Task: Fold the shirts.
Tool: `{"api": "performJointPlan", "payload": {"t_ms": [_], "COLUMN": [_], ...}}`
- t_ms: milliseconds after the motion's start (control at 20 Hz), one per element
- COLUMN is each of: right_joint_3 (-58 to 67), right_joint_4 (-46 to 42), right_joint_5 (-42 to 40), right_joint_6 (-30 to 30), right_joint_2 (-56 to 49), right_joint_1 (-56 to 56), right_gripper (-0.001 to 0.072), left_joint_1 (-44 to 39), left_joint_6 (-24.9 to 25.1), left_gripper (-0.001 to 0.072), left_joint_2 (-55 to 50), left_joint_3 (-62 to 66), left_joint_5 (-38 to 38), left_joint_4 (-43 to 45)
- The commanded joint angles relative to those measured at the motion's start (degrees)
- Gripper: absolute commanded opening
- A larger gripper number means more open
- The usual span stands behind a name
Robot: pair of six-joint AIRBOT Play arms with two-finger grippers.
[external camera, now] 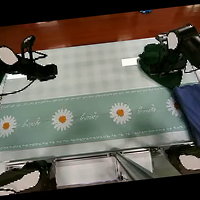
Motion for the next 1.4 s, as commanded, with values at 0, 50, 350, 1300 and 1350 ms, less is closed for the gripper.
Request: {"api": "performJointPlan", "payload": {"t_ms": [0, 50, 350, 1300, 1350], "right_joint_3": [0.0, 0.0, 0.0, 6.8, 7.1], "right_joint_4": [0.0, 0.0, 0.0, -15.4, -15.5], "right_joint_5": [0.0, 0.0, 0.0, -26.3, -26.3], "right_joint_6": [0.0, 0.0, 0.0, 0.5, 0.7], "right_joint_2": [0.0, 0.0, 0.0, 0.0, 0.0], "right_joint_1": [0.1, 0.1, 0.1, -3.1, -5.2], "right_gripper": [0.0026, 0.0026, 0.0026, 0.0417, 0.0416], "left_joint_1": [0.0, 0.0, 0.0, 6.0, 8.1], "left_joint_6": [0.0, 0.0, 0.0, 9.3, 5.4], "left_gripper": [0.0018, 0.0018, 0.0018, 0.0506, 0.0506], "left_joint_2": [0.0, 0.0, 0.0, -3.8, -3.6], "left_joint_3": [0.0, 0.0, 0.0, 1.0, 2.3], "left_joint_5": [0.0, 0.0, 0.0, 11.5, 8.6], "left_joint_4": [0.0, 0.0, 0.0, 6.6, 7.4]}}
